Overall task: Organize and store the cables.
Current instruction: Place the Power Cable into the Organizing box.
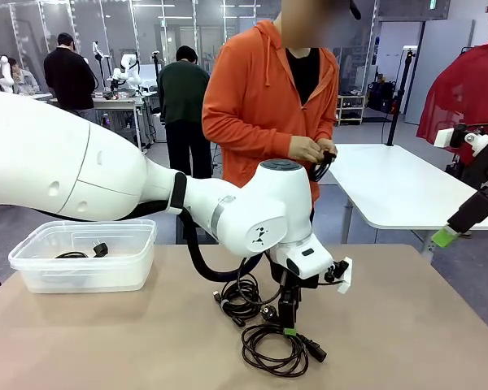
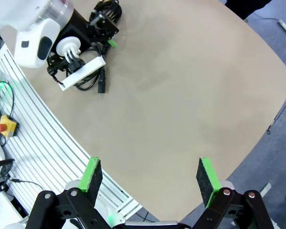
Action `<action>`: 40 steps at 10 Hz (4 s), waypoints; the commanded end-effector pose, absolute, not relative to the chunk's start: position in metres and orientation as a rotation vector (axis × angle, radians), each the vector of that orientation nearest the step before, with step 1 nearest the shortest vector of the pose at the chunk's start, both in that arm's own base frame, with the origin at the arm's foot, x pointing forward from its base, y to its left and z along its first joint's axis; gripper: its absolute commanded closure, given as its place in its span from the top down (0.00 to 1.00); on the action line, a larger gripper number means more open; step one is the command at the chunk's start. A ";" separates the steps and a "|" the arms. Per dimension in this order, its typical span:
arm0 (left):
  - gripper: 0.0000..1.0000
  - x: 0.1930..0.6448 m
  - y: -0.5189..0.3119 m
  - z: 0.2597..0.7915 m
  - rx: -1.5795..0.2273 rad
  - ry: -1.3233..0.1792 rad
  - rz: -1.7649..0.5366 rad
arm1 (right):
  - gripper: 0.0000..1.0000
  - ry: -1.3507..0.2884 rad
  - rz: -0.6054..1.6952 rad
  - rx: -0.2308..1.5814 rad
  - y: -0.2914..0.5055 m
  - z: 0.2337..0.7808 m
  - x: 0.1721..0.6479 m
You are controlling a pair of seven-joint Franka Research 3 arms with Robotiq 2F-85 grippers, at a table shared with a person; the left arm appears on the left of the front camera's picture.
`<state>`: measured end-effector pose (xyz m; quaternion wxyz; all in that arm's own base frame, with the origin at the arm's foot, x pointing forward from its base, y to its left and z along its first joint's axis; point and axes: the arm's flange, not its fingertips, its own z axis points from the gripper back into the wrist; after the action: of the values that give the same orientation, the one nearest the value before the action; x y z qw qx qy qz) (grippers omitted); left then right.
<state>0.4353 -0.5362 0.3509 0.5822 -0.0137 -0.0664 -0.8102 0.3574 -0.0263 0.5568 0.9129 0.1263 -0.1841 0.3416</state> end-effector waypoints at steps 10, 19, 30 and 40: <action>1.00 0.445 -0.548 0.310 -0.009 -0.017 -1.939 | 1.00 -0.372 0.704 0.249 -0.027 0.558 0.357; 0.00 0.448 -0.543 0.312 0.009 -0.014 -1.914 | 1.00 -0.372 0.704 0.249 -0.027 0.558 0.357; 0.00 0.429 -0.523 0.393 0.039 -0.146 -1.794 | 1.00 -0.372 0.704 0.249 -0.027 0.558 0.357; 0.00 0.430 -0.527 0.431 0.070 -0.191 -1.796 | 1.00 -0.372 0.704 0.249 -0.027 0.558 0.357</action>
<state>0.4317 -0.5255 0.4267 0.6203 0.0306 -0.0801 -0.7796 0.3574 -0.0265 0.5570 0.9129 0.1263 -0.1843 0.3417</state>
